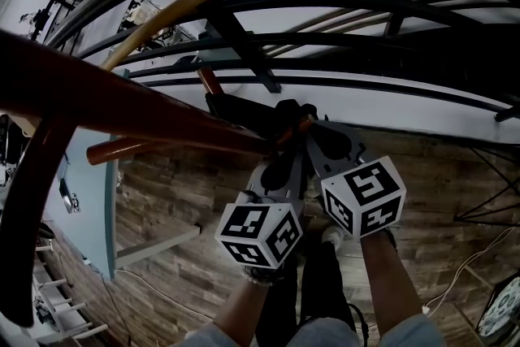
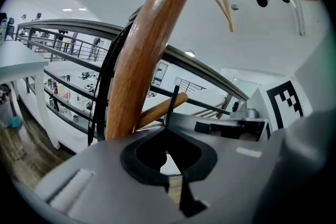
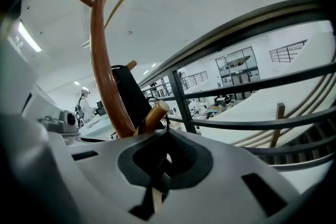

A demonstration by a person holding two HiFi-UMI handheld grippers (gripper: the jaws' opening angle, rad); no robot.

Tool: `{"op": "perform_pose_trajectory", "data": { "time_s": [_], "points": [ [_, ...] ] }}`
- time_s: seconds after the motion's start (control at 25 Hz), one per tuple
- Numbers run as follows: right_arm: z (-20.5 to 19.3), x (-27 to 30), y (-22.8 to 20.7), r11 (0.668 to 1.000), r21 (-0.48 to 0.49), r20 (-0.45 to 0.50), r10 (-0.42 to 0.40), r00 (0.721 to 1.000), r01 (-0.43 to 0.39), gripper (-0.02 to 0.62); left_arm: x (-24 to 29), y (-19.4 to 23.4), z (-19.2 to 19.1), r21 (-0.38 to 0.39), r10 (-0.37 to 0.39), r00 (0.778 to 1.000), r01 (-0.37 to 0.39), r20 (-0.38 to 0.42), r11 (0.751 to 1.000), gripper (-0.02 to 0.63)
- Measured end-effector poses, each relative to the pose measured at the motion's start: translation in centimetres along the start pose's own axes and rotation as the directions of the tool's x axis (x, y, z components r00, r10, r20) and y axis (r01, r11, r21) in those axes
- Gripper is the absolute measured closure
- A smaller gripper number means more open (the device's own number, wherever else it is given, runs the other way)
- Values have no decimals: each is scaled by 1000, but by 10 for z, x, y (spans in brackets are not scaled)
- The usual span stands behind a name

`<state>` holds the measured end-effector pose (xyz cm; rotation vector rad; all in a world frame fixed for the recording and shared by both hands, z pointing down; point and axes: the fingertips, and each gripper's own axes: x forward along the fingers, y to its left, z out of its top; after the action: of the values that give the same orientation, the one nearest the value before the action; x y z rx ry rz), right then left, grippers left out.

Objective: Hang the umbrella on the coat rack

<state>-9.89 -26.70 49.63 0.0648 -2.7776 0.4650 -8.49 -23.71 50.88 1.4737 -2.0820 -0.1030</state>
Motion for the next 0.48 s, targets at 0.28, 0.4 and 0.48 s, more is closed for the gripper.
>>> {"op": "perform_pose_trajectory", "data": {
  "time_s": [0.28, 0.4, 0.48],
  "points": [
    [-14, 8, 4, 999, -20, -40, 27, 999, -28, 597, 0, 11, -11, 6, 31, 999, -31, -18, 1000, 601],
    [-20, 11, 6, 998, -45, -65, 40, 997, -43, 595, 0, 15, -17, 6, 44, 999, -44, -29, 999, 601],
    [-24, 13, 6, 997, -59, -81, 44, 996, -49, 597, 0, 16, -20, 11, 52, 998, -51, -39, 999, 601]
  ]
}}
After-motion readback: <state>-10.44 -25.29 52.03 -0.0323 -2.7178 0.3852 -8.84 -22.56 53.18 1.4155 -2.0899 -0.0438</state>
